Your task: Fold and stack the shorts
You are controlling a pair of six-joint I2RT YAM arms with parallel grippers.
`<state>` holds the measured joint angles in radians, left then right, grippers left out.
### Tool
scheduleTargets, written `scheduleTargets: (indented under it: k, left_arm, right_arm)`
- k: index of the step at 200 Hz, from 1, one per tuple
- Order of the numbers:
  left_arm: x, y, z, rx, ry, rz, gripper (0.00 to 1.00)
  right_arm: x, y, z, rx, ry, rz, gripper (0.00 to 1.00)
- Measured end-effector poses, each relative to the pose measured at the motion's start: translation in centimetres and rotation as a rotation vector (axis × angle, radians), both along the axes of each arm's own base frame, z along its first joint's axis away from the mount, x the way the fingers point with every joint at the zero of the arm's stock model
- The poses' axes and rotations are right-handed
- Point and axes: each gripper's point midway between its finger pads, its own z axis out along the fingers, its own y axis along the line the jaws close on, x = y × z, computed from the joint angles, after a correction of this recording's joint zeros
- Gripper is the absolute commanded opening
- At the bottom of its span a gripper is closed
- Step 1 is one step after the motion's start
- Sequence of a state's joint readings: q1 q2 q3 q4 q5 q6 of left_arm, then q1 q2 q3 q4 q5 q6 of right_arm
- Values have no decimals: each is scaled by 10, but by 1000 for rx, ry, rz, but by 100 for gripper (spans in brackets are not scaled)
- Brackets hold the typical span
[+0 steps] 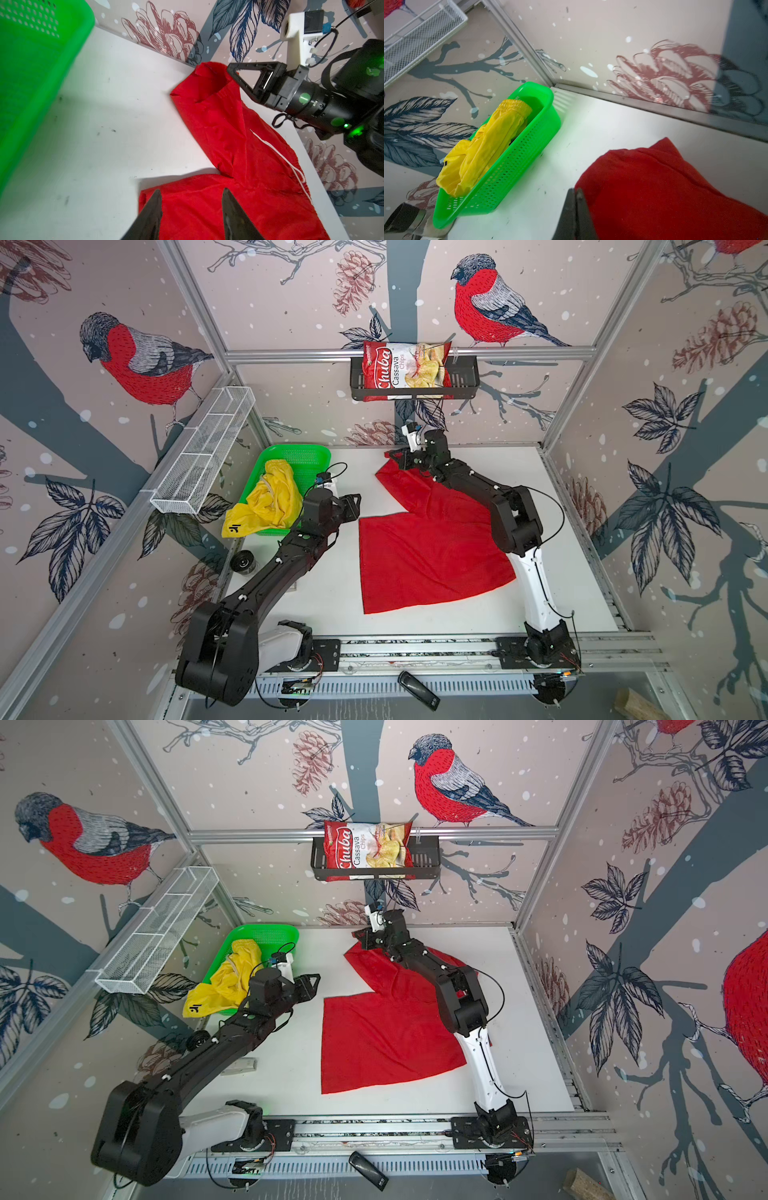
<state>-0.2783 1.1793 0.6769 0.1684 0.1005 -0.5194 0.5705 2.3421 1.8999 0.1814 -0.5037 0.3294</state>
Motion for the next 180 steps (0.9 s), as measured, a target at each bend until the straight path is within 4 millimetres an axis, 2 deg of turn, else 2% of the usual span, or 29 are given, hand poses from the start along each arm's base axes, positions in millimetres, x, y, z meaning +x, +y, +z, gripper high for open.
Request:
scheduleTargets:
  k: [27, 46, 68, 88, 111, 120, 138, 165, 180]
  left_arm:
    - [-3, 10, 10, 28, -44, 39, 48]
    - [-4, 16, 13, 38, -57, 63, 49]
    - [-5, 18, 12, 48, -57, 71, 49]
    - [-5, 19, 4, 62, -42, 67, 50]
    - [-3, 17, -10, 77, -6, 57, 51]
    - [-3, 16, -15, 80, 6, 54, 51]
    - [0, 15, -25, 84, 28, 48, 52]
    - [7, 5, -42, 79, 68, 5, 52]
    - [15, -1, -50, 73, 87, -10, 54]
  right_arm:
    - [-37, 33, 0, 7, -15, 69, 0]
    - [-54, 51, -1, 27, -11, 90, 3]
    - [-67, 70, -4, 43, -8, 115, 17]
    - [-71, 77, -12, 45, 18, 123, 40]
    - [-50, 59, -14, 39, 18, 59, 59]
    - [-41, 49, -12, 37, 17, 33, 64]
    - [-31, 21, -6, 27, 23, -19, 65]
    - [-19, -33, 16, 34, 8, -105, 63]
    - [-12, -64, 11, 10, 22, -163, 64]
